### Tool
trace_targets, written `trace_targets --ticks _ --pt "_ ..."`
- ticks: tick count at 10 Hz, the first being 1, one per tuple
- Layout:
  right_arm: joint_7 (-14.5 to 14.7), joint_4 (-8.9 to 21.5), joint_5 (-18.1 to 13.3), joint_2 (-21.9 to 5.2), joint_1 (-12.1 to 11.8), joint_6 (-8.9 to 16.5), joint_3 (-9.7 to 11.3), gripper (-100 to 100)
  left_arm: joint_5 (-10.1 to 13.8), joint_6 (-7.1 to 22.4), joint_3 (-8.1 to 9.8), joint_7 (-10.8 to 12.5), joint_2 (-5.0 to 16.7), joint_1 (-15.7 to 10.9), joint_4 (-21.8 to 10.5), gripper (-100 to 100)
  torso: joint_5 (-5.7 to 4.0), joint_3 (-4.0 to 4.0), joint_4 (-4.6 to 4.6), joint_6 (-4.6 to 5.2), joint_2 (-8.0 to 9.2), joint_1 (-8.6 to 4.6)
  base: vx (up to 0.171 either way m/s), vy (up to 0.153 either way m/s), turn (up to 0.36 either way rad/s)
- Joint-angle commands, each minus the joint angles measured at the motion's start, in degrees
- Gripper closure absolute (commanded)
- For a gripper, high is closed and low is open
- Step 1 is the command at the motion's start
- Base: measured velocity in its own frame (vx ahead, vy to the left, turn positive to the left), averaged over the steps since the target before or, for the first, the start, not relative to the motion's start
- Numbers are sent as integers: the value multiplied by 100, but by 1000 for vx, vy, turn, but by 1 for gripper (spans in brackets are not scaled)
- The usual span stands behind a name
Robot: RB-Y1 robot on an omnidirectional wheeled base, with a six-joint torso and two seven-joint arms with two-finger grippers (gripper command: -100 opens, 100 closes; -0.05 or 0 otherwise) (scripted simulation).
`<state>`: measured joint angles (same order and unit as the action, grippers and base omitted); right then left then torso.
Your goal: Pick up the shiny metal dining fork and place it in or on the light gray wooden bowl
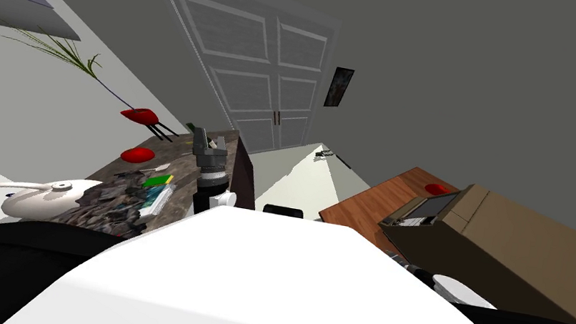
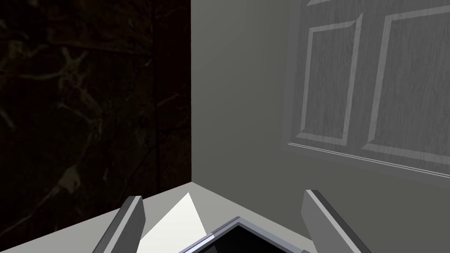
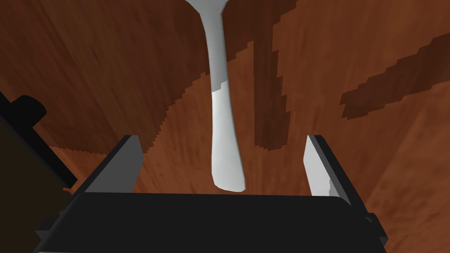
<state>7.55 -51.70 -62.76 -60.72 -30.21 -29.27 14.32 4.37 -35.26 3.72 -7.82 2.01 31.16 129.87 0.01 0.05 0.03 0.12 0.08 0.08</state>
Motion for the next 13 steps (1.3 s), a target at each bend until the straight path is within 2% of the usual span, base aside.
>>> trace_targets --ticks 1,4,5,8,9,10,12,13 --pt "-238 63 -286 181 159 -204 -286 -100 0 0 0 0 0 0 0 0 0 0 0 0 0 0 -12 -5 -81" --pt "-238 63 -754 181 159 -204 -343 -100 0 0 0 0 0 0 0 0 0 1 0 -1 1 0 -7 -1 -15" --pt "-472 130 -941 362 316 -410 -627 -100 0 0 0 0 0 0 0 0 0 0 0 0 -1 0 -10 -7 -93" --pt "-472 130 -1413 362 316 -410 -685 -100 0 0 0 0 0 0 0 0 0 1 0 -1 1 0 -7 0 -12" --pt "-707 197 -1624 542 474 -617 -954 -100 0 0 0 0 0 0 0 0 0 0 0 0 0 0 -10 -6 -73" --pt "-707 197 -1791 542 474 -617 -1026 -100 0 0 0 0 0 0 0 0 -1 0 0 1 1 -1 -12 -3 -50" --pt "-707 197 -2071 542 474 -617 -1026 -100 0 0 0 0 0 0 0 0 0 1 0 0 2 0 -3 -1 -1" --pt "-942 265 -2283 723 631 -824 -1302 -100 0 0 0 0 0 0 0 0 0 0 0 0 0 0 -11 -7 -78"
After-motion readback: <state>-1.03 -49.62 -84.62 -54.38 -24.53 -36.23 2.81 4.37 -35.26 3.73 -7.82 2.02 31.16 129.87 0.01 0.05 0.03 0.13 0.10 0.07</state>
